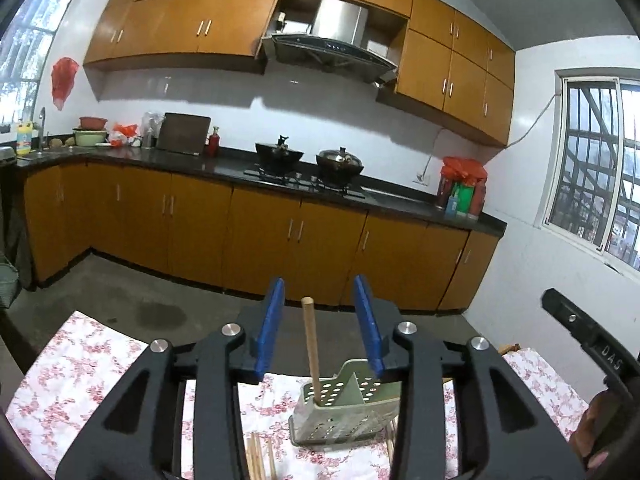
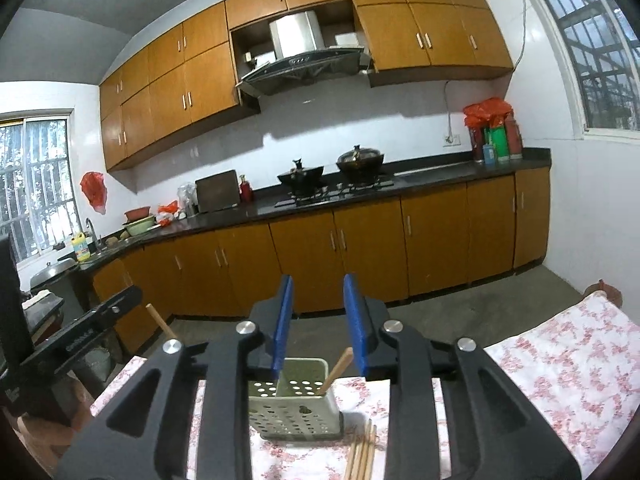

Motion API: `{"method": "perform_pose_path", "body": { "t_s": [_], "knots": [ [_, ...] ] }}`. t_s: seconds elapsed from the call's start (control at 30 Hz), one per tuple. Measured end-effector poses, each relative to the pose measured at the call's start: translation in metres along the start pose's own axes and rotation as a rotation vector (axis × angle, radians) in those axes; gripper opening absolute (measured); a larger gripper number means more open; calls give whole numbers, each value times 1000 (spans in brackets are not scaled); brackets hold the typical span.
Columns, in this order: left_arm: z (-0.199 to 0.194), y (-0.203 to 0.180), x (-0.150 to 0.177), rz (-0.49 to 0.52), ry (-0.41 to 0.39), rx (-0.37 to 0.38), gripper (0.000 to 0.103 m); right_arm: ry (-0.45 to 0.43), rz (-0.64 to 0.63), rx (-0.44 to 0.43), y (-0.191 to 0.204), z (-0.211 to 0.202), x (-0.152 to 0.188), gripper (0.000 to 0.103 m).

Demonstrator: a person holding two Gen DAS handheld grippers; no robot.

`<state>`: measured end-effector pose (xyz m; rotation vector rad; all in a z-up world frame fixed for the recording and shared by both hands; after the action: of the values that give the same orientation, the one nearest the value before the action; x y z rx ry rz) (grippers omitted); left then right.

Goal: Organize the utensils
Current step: 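Lower the chopsticks into the green holder and open both tools, then grasp another chopstick with the right tool while the left tool grasps one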

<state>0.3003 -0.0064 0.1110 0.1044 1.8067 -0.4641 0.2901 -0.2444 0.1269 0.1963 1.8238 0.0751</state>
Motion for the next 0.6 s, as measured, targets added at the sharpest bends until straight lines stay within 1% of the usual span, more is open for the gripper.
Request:
{"method": "perform_pose_path", "body": {
  "t_s": [0.07, 0.13, 0.23, 0.3, 0.33, 0.37, 0.4, 0.43, 0.5, 0.53, 0.57, 0.6],
  "knots": [
    [-11, 3, -1, 4, -2, -15, 40, 3, 2, 20, -10, -10, 1, 28],
    [-24, 9, 4, 7, 9, -39, 41, 22, 7, 42, -22, -18, 10, 28],
    [-37, 18, 21, 10, 46, -80, 45, 91, 5, 77, -40, -21, 39, 28],
    [-45, 31, 47, 6, 100, -118, 45, 181, -5, 91, -50, -15, 76, 28],
    [-46, 34, 54, 4, 117, -126, 45, 219, -10, 92, -52, -12, 91, 28],
    [-47, 40, 70, 3, 154, -144, 45, 270, -16, 89, -53, -7, 109, 28],
    [-46, 45, 85, 1, 188, -159, 45, 338, -24, 85, -54, -1, 135, 28],
    [-47, 49, 95, -3, 211, -166, 45, 394, -31, 81, -53, 3, 155, 28],
    [-47, 57, 125, -20, 272, -179, 45, 505, -54, 67, -50, 12, 200, 25],
    [-46, 60, 136, -29, 296, -184, 45, 548, -65, 64, -47, 14, 217, 21],
    [-45, 64, 150, -42, 328, -188, 45, 579, -72, 58, -45, 15, 231, 17],
    [-43, 66, 162, -55, 354, -186, 45, 600, -77, 53, -42, 15, 242, 17]
  ]
}}
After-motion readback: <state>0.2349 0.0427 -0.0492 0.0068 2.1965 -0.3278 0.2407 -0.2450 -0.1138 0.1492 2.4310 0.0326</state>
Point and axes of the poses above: each gripper's, at about its wrist camera, not at the fingertips, and z roughly the way its jaws point, y to its left, x to its underside, the point moved 7 cm from there along z, roughly the way its jaws point, and after that the axes turned 11 degrees about x, right-handed, at the moved point
